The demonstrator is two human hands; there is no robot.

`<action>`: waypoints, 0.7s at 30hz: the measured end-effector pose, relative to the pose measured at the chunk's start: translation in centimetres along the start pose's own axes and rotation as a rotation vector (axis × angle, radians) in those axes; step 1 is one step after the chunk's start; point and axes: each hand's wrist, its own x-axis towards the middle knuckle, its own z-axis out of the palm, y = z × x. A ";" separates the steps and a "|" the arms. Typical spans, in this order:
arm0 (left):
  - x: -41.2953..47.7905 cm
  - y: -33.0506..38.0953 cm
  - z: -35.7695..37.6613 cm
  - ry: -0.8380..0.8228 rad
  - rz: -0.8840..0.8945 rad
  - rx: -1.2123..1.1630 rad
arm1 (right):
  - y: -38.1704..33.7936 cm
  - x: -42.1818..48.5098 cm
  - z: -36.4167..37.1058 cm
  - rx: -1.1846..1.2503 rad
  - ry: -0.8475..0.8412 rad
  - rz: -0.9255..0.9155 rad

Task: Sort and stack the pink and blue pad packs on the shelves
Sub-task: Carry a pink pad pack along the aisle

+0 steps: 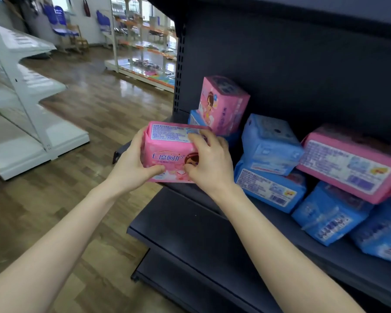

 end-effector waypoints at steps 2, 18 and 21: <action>0.8 -0.3 0.2 0.023 0.006 -0.002 | 0.3 0.8 0.2 -0.008 -0.017 -0.001; 6.2 -4.2 -1.7 -0.024 -0.012 -0.039 | -0.4 5.8 3.8 -0.047 -0.088 0.083; 7.5 -5.0 -2.6 -0.066 -0.031 -0.059 | -0.9 6.8 4.9 -0.050 -0.094 0.124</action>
